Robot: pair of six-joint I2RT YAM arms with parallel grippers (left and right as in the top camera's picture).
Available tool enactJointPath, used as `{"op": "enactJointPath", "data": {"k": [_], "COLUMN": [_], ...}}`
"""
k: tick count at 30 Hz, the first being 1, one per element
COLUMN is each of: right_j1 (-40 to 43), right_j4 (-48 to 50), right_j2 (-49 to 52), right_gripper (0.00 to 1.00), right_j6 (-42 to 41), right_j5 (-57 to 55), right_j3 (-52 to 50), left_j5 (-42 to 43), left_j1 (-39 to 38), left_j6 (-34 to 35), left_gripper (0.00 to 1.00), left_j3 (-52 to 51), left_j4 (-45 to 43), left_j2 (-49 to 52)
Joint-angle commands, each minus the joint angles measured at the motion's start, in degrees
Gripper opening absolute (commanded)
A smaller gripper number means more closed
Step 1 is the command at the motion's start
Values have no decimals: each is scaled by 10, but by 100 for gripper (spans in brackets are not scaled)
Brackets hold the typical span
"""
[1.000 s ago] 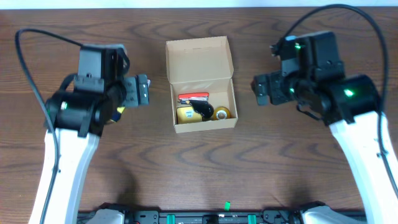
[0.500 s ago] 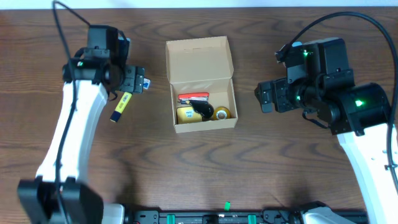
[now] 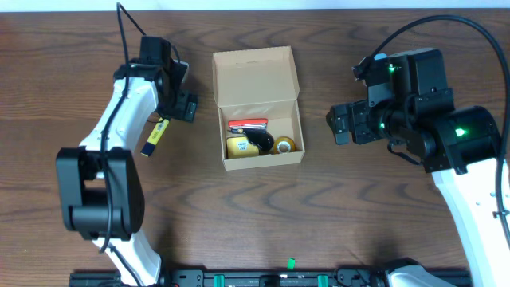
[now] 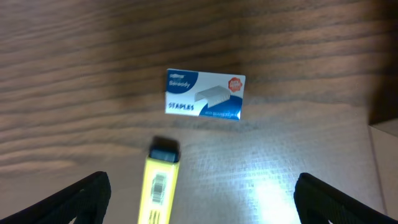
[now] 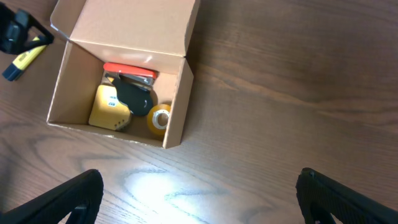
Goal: Pack container
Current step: 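Lower the left gripper onto the blue-white staples box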
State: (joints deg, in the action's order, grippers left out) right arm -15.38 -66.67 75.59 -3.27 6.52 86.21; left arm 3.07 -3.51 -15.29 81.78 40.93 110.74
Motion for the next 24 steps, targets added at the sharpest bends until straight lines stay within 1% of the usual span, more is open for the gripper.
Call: {"op": "enactJointPath", "data": {"k": [1,8,24], "right_j1": [3,3,3], "right_j4": [-2,-2,-2], "right_j2": [0,0,0], "right_gripper": [99,99,99], "right_j6": [8,8,8], "right_j5": [4,4,4], "right_j3": [7,7,7], "left_j5": [17,53,44], "left_j1": [3,3,3], "left_j6": [-8,-8,-7], "left_gripper": [95,95,96], "left_j3": [5,5,5], "left_j4": [-17,-103,-115], "left_j2": [22,33,72]}}
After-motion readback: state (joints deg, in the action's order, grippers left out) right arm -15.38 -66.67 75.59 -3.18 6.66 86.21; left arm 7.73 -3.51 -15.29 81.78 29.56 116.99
